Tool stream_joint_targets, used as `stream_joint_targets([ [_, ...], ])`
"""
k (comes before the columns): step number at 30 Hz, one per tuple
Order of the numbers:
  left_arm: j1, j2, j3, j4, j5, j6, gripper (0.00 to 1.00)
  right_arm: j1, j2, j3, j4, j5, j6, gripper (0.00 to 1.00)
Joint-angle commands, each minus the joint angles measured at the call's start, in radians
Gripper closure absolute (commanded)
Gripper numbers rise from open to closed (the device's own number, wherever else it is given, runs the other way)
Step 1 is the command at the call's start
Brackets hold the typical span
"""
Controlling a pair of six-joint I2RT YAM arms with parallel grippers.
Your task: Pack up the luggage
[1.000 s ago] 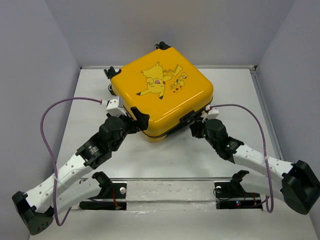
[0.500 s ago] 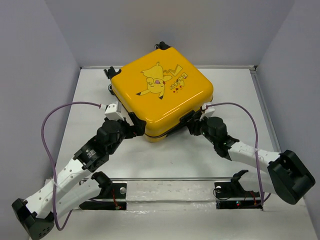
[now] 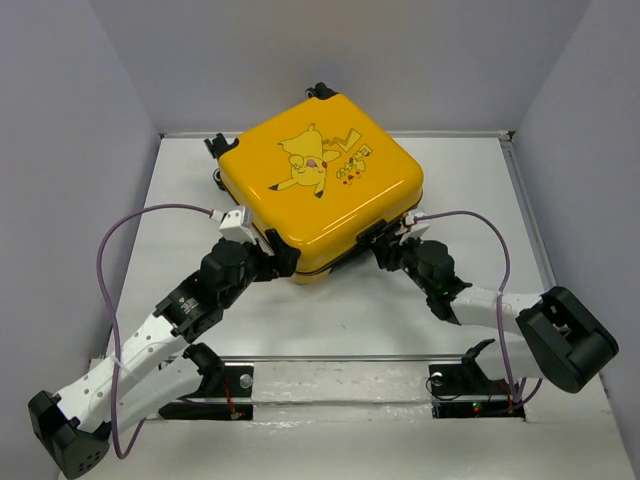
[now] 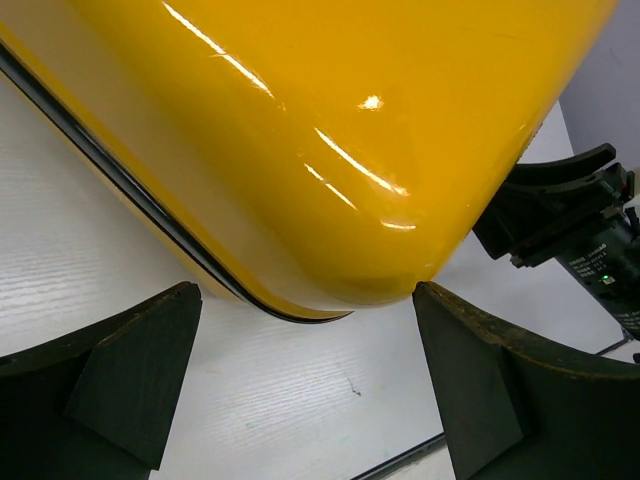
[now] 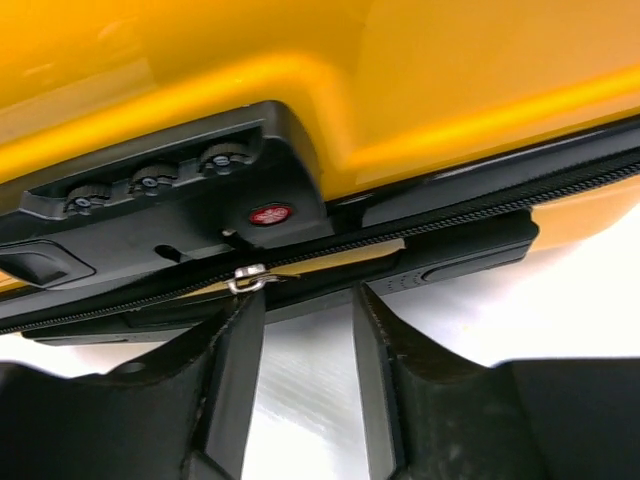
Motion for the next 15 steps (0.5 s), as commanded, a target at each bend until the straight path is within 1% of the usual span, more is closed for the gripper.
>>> stream_joint_targets([
  [1,0.004,-0.005,-0.008,0.083,0.006,-0.011,0.01,-0.003,0.040,0.066,0.352,-0.055,0.014,0.59],
  [2,0.004,-0.008,-0.019,0.089,0.007,-0.016,0.01,-0.003,0.045,0.069,0.392,-0.055,0.029,0.60],
  [3,0.004,-0.008,-0.025,0.093,0.010,-0.019,0.01,-0.003,0.051,0.070,0.409,-0.087,0.044,0.62],
  [7,0.002,0.008,-0.051,0.132,0.038,-0.034,0.01,-0.003,0.059,0.052,0.507,-0.091,0.156,0.77],
  [8,0.002,0.015,-0.056,0.138,0.038,-0.033,0.01,-0.003,0.060,0.052,0.535,-0.099,0.175,0.79],
  [10,0.004,0.017,-0.057,0.152,0.036,-0.030,0.01,-0.003,0.054,0.055,0.537,-0.124,0.206,0.81],
  [13,0.002,0.025,-0.053,0.182,0.030,-0.022,0.01,-0.003,0.033,0.047,0.530,-0.159,0.249,0.90],
  [14,0.004,0.028,-0.048,0.189,0.030,-0.019,0.01,-0.003,0.025,0.047,0.514,-0.161,0.255,0.92],
  [15,0.004,0.034,-0.042,0.195,0.030,-0.015,0.01,-0.003,-0.001,0.046,0.451,-0.176,0.258,0.92],
])
